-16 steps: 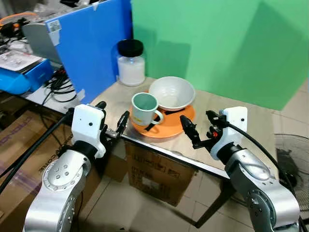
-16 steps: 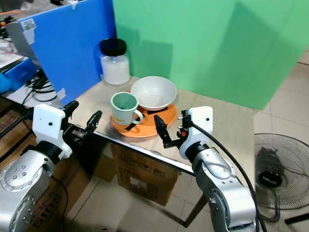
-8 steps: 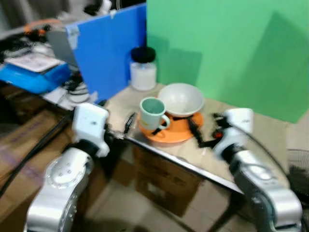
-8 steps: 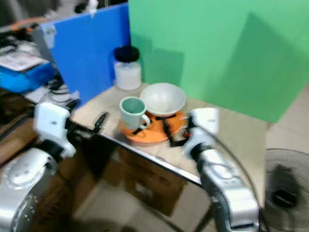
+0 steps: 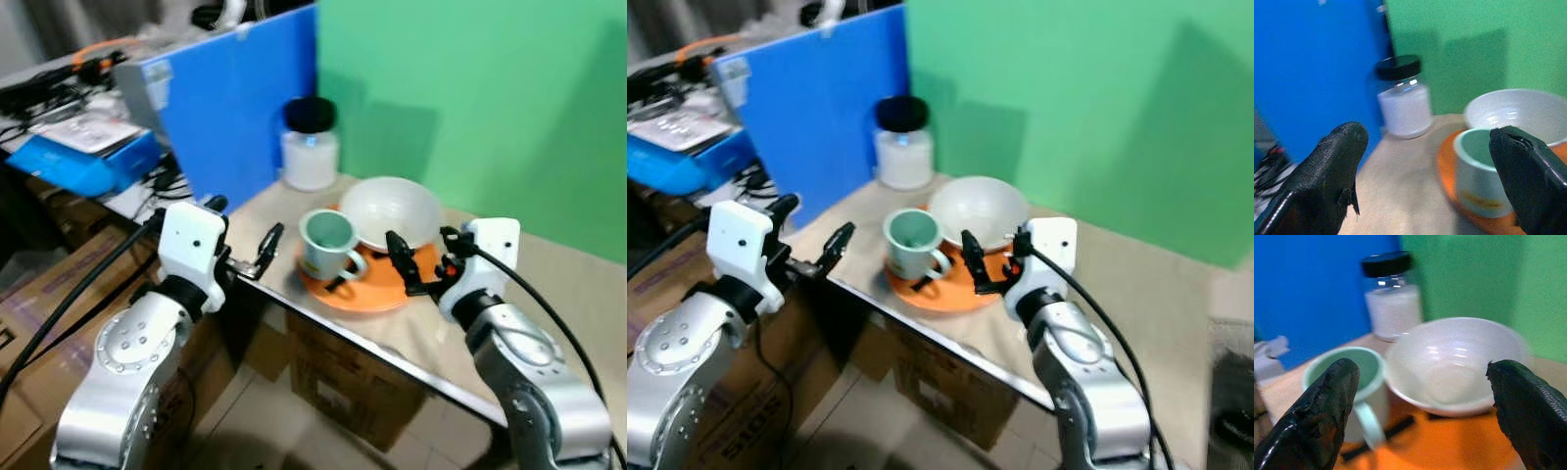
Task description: Setting the table
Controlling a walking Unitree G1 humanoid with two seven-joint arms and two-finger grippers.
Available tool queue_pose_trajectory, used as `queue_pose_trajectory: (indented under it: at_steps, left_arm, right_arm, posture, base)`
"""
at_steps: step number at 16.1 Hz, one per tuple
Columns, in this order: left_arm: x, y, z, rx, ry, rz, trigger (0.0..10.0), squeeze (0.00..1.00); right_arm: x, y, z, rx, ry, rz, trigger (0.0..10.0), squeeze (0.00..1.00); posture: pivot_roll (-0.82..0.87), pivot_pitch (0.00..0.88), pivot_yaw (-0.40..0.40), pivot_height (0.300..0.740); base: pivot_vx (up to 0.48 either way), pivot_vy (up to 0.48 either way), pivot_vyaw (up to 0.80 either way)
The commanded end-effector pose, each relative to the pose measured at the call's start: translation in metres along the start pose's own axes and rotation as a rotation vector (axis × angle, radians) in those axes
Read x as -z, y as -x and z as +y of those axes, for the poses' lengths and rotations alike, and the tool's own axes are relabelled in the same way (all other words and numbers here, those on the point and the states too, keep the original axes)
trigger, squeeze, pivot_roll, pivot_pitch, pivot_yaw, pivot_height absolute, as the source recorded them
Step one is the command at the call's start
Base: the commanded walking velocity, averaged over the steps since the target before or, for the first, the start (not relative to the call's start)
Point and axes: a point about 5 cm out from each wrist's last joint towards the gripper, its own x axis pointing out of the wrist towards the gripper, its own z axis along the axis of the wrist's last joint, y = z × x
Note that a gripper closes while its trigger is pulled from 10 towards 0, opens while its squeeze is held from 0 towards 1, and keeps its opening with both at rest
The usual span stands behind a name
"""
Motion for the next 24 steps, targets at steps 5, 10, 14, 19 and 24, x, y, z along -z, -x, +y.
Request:
queue_pose_trajectory:
  at_steps: [5, 10, 14, 19, 24]
  left_arm:
    - [0.000, -0.002, 0.001, 0.000, 0.000, 0.003, 10.0, 0.51]
    - [0.000, -0.003, 0.000, 0.017, -0.003, 0.000, 10.0, 0.49]
    - [-0.004, 0.000, -0.005, 0.119, -0.008, -0.020, 10.0, 0.41]
    - [-0.003, 0.010, -0.023, 0.355, 0.008, 0.014, 10.0, 0.19]
    - [-0.001, 0.014, -0.026, 0.402, 0.018, 0.027, 10.0, 0.04]
  right_arm:
    - [-0.001, -0.003, 0.004, -0.022, 0.000, 0.000, 10.0, 1.00]
    - [0.000, -0.010, 0.007, -0.049, -0.009, 0.032, 10.0, 1.00]
    - [0.008, -0.028, -0.001, 0.026, -0.144, 0.166, 10.0, 1.00]
    - [0.020, -0.052, -0.015, 0.198, -0.321, 0.388, 10.0, 0.00]
    - [0.018, -0.069, -0.001, 0.140, -0.493, 0.417, 10.0, 0.00]
  posture:
    - [0.16, 0.000, 0.033, 0.740]
    - [0.16, 0.000, 0.035, 0.740]
    - [0.16, 0.000, 0.032, 0.740]
    - [0.16, 0.000, 0.026, 0.740]
    - [0.17, 0.000, 0.023, 0.740]
  base:
    - [0.292, 0.000, -0.45]
    - [0.283, 0.000, 0.00]
    - [0.063, 0.000, 0.00]
    - [0.000, 0.000, 0.00]
    - [0.000, 0.000, 0.00]
